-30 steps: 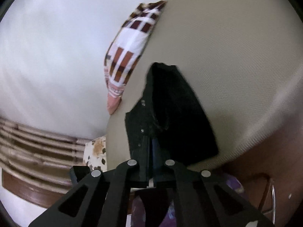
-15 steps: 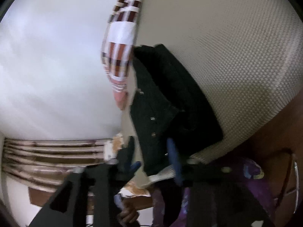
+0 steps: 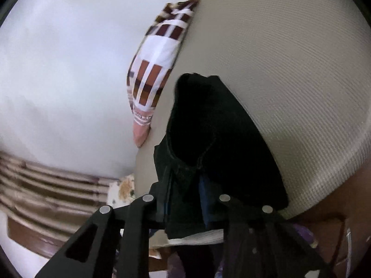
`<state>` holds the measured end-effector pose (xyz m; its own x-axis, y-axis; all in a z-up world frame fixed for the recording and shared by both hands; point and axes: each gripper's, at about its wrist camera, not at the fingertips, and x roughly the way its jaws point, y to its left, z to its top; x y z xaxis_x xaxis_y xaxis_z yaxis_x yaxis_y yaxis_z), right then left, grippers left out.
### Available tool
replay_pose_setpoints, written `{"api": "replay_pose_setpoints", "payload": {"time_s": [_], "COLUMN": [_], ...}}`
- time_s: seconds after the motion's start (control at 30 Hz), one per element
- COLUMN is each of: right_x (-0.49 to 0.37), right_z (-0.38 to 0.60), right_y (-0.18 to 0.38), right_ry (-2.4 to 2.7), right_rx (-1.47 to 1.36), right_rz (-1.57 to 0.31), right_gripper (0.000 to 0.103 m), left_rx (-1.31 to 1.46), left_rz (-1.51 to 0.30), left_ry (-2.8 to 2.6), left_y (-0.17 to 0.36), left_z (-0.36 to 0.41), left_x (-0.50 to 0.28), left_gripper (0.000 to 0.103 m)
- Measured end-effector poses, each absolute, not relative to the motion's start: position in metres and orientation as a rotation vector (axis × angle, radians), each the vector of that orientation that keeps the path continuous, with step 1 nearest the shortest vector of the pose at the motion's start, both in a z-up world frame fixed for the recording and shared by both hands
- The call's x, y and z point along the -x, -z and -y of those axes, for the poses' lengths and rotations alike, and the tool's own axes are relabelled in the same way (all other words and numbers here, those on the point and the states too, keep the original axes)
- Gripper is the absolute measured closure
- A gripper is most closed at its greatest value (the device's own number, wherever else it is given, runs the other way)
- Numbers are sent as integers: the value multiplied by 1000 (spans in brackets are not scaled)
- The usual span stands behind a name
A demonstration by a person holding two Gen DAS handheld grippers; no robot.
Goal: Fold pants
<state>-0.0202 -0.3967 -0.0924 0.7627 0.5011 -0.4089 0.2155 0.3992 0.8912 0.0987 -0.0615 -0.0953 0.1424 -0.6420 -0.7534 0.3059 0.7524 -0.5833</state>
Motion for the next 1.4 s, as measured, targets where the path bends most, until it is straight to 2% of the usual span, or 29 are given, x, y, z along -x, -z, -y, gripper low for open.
{"api": "replay_pose_setpoints", "payload": {"time_s": [0.07, 0.17, 0.23, 0.27, 0.3, 0.47, 0.6, 0.77, 1.0, 1.1, 1.23, 1.4], "right_x": [12, 6, 6, 4, 1, 7, 31, 33, 20, 21, 18, 24], "right_z": [393, 400, 404, 404, 403, 407, 406, 413, 411, 415, 410, 418], "right_y": [101, 121, 130, 128, 124, 112, 97, 156, 123, 144, 135, 144], "right_ry": [-225, -175, -182, -184, -178, -247, -273, -231, -232, -233, -227, -260], "right_rx": [-1181, -1255, -1315, -1289, -1243, -1328, -1332, -1463, -1294, -1322, -1221, -1322], "right_rz": [-763, -814, -816, -829, -854, -808, -791, -882, -901, -907, -911, -908], "right_gripper": [84, 67, 69, 80, 84, 89, 90, 92, 92, 94, 93, 92], "left_rx": [325, 316, 306, 301, 296, 282, 255, 226, 222, 198, 169, 136], "left_rz": [-1255, -1256, -1251, -1250, -1251, -1232, -1211, -1262, -1240, -1254, -1254, -1228], "left_ry": [698, 698, 693, 691, 688, 683, 693, 691, 691, 691, 689, 693], "left_y": [96, 94, 92, 92, 92, 82, 78, 95, 93, 102, 113, 112], "left_z": [62, 64, 66, 66, 66, 64, 67, 77, 79, 86, 92, 96], "left_x": [-99, -100, -101, -101, -101, -102, -101, -102, -102, -106, -110, -108], "left_gripper": [31, 31, 31, 31, 31, 31, 28, 28, 28, 28, 28, 28]}}
